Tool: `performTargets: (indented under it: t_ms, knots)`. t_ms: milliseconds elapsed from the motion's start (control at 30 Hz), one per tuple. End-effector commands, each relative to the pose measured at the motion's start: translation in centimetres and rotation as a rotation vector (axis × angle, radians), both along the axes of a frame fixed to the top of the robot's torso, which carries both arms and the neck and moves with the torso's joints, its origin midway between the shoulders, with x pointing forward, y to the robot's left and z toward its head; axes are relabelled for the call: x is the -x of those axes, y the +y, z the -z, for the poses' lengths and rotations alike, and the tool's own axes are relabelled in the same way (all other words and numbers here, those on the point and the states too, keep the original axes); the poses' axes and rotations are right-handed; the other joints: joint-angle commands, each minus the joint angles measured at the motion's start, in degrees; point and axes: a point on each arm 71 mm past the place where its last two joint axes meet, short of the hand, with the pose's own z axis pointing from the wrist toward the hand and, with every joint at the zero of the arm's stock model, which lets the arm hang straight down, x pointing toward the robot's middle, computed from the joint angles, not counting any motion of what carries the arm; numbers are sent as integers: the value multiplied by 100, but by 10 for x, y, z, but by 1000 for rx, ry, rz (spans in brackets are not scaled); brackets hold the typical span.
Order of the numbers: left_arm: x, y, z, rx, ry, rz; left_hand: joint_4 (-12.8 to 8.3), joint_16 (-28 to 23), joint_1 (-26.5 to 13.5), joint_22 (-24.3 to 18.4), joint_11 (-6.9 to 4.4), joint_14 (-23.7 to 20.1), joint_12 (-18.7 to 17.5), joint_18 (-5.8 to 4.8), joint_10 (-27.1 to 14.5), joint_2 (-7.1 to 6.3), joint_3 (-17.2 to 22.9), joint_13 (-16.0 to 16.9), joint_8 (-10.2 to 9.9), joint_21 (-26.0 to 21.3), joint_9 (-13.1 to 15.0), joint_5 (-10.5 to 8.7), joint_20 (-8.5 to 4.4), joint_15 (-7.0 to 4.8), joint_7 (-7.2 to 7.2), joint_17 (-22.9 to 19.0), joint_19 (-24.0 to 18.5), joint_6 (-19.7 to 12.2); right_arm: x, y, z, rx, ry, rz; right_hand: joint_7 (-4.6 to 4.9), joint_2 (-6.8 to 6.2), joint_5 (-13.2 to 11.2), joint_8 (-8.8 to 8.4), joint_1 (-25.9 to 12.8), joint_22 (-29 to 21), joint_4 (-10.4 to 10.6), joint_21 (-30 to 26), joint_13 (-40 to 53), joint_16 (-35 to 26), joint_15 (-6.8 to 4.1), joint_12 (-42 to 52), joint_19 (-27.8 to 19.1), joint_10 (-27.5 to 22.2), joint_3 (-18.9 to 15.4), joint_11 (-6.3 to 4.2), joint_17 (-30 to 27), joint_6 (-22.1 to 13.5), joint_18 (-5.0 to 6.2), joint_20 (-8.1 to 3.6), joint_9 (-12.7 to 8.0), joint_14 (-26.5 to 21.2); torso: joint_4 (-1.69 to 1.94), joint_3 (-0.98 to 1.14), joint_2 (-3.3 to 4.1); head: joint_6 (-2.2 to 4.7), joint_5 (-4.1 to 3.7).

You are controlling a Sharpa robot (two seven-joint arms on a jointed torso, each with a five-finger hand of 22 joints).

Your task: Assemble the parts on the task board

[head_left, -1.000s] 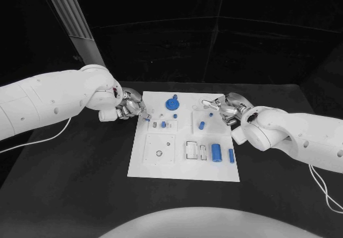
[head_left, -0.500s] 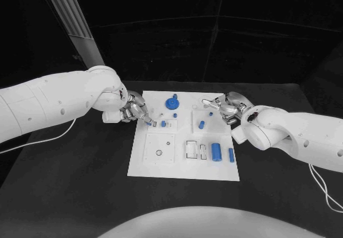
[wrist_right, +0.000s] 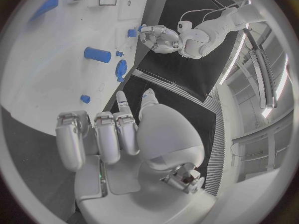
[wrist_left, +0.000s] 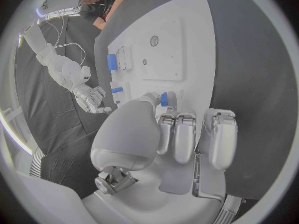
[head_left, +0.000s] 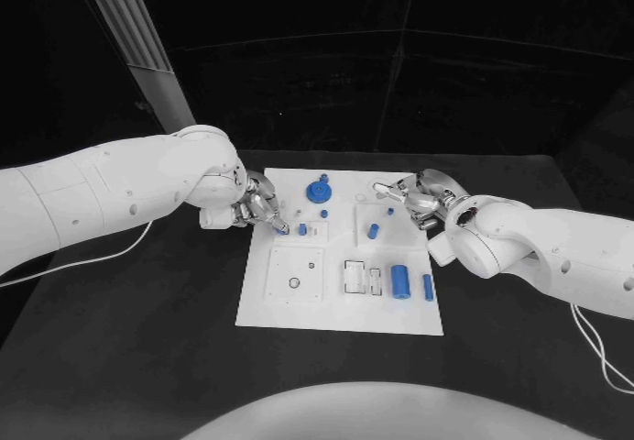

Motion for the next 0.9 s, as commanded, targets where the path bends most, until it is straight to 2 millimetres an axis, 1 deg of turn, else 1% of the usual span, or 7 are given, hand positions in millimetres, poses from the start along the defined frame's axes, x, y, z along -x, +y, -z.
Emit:
performTargets:
  t_ms: [33,300,767,833,900]
  knots:
    - [-5,1,-2,-43,-79,16,-12,18,10,1508,-27,595,5,-37,596,38,60,1495,39,23,6,31,-47,-25,-128,1510,593,145,0,1,-2,-1,-22,-2,15,39,21,35,6,1509,3,19,1506,14,-3,15,594,596,-42,33,1510,-38,-42,27,9,596,2,0,-1,-2,-8]
    - [-8,-1,-2,-42,-111,22,-12,18,11,1508,-27,595,5,-37,596,37,61,1495,39,23,6,31,-47,-25,-128,1510,593,145,0,1,-2,1,-18,-2,15,39,21,35,6,1509,3,19,1506,14,-3,15,594,596,-42,33,1510,-38,-42,27,9,596,5,0,2,-15,-13]
    - [-9,-3,-1,-37,-115,27,-12,18,15,1508,-26,595,5,-37,596,35,73,1495,38,23,9,31,-47,-26,-126,1510,593,139,0,1,-2,2,-13,-4,15,39,21,35,6,1509,3,19,1506,14,-3,15,594,596,-42,33,1510,-38,-42,27,9,596,-4,1,0,-33,-14]
    - [-9,-3,-1,-36,-113,29,-11,18,16,1508,-26,595,5,-37,596,34,74,1495,37,23,10,31,-47,-26,-126,1510,593,138,0,1,-2,2,-13,-3,15,39,21,35,6,1509,3,19,1506,14,-3,15,594,596,-42,33,1510,-38,-42,27,9,596,-1,0,2,-32,-18]
    - [-9,-4,0,-37,-107,34,-10,18,15,1508,-25,595,5,-37,596,32,77,1495,35,23,10,30,-47,-26,-124,1510,593,132,0,0,-1,3,-12,-2,15,39,21,35,6,1509,3,19,1506,14,-3,15,594,596,-42,33,1510,-38,-42,27,9,596,4,1,-1,-46,-21]
